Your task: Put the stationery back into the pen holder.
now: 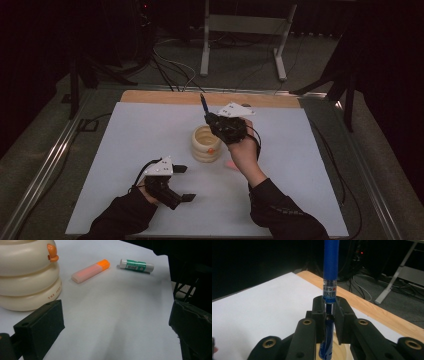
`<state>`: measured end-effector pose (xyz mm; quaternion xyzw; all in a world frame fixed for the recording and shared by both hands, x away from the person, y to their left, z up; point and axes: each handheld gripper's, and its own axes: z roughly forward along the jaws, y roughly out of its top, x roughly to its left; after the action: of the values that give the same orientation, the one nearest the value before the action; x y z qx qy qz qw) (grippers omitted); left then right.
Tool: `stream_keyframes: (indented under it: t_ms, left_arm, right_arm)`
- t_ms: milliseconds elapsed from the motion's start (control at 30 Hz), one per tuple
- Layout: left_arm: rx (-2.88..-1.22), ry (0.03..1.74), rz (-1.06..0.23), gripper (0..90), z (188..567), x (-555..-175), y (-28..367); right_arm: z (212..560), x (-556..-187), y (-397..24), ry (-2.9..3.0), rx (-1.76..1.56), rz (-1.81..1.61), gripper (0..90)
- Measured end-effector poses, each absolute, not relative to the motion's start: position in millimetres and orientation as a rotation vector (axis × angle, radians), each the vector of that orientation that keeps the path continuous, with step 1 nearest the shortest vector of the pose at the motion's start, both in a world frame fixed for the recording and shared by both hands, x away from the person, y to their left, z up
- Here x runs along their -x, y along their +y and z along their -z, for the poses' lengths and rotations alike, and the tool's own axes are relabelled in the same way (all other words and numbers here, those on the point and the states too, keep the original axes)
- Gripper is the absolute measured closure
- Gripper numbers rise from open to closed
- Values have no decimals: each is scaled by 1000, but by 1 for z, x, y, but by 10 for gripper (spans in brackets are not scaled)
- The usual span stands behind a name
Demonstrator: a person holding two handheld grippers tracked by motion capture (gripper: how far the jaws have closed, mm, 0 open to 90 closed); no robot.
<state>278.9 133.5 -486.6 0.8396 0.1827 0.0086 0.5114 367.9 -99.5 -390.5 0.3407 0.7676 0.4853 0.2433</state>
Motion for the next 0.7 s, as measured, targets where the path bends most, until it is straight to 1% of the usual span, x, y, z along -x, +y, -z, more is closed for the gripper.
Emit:
stream_keyframes:
  t_ms: [700]
  left_arm:
    - [-2028, 444, -24, 3, 488, -279, 134]
  right_arm:
    - [418, -381, -94, 2094, -1059, -1331, 794]
